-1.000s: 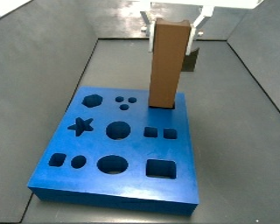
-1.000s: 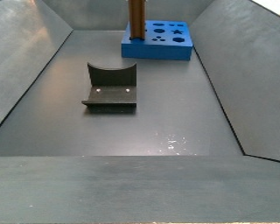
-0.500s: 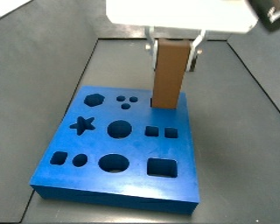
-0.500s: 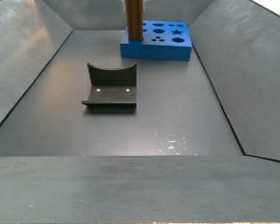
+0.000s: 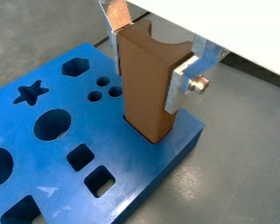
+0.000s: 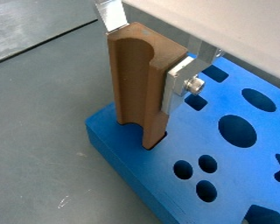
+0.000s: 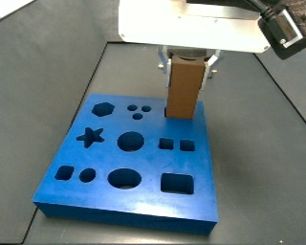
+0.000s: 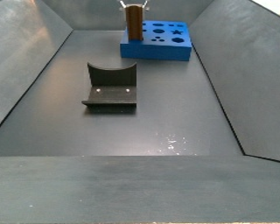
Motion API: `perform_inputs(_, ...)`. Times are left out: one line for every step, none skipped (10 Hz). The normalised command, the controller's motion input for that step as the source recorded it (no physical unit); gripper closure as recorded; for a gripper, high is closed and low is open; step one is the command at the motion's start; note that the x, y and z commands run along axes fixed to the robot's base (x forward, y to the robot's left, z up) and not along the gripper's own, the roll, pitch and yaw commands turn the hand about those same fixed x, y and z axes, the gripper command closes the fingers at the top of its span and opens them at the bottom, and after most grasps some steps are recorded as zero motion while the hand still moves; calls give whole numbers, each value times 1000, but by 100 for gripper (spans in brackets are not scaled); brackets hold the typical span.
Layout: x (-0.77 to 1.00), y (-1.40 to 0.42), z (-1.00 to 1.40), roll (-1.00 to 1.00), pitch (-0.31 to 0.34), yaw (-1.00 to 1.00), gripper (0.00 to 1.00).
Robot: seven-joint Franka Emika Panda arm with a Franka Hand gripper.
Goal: Pick up the arch object. Move up. Rotate the arch object. Move to above the board. Insert the arch object.
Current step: Insert the arch object.
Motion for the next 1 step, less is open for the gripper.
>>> perform_inputs(0,0,0,0,0,0,100)
